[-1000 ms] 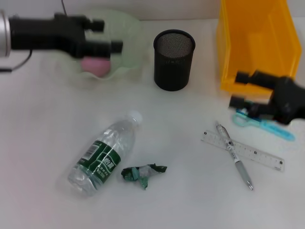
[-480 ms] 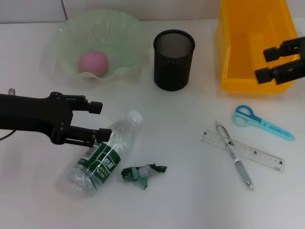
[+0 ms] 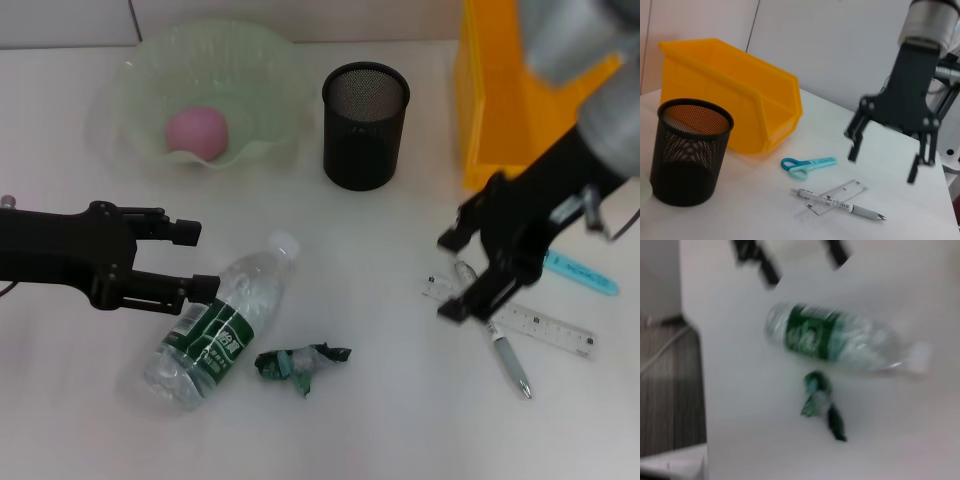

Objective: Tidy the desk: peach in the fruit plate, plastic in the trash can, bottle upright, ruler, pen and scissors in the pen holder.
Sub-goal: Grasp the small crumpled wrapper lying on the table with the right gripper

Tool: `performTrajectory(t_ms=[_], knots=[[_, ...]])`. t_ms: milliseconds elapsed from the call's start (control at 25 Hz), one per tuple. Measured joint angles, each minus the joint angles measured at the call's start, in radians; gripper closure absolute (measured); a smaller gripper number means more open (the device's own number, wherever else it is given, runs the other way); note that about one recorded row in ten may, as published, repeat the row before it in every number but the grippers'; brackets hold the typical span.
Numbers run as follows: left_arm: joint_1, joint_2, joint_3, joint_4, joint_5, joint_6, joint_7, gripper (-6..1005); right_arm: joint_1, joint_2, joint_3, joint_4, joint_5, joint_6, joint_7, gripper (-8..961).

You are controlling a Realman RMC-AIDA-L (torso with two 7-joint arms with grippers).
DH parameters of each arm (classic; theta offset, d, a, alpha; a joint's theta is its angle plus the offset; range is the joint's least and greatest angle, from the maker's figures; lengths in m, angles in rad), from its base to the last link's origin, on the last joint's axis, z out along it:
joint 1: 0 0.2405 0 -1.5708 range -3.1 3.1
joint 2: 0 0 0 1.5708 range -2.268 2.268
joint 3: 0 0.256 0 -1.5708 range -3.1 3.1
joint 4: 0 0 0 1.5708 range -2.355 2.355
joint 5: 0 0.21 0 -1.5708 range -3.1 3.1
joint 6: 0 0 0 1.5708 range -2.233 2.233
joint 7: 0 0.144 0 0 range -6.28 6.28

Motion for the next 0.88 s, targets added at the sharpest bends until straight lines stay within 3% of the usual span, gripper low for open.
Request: performTrajectory(t_ms=[160, 400, 600, 880], knots=[[0.001, 0.013, -0.016, 0.0, 0.006, 0.021, -0.002, 165, -0.017, 0.0, -0.16, 0.111, 0.11, 0.135, -0.085, 122], [0.022, 0.034, -0.022, -0.007, 0.008, 0.015, -0.004, 166, 0.005, 0.001, -0.198, 0.268, 0.233, 0.221, -0.22, 122], [0.023, 0.04, -0.022, -0.022, 0.008, 0.014, -0.004, 166, 0.017, 0.004, -0.235, 0.349, 0.279, 0.282, -0.275, 122], [0.022, 0.042, -0.022, -0.026, 0.008, 0.012, -0.004, 166, 0.026, 0.006, -0.363, 0.472, 0.398, 0.449, -0.356, 123]])
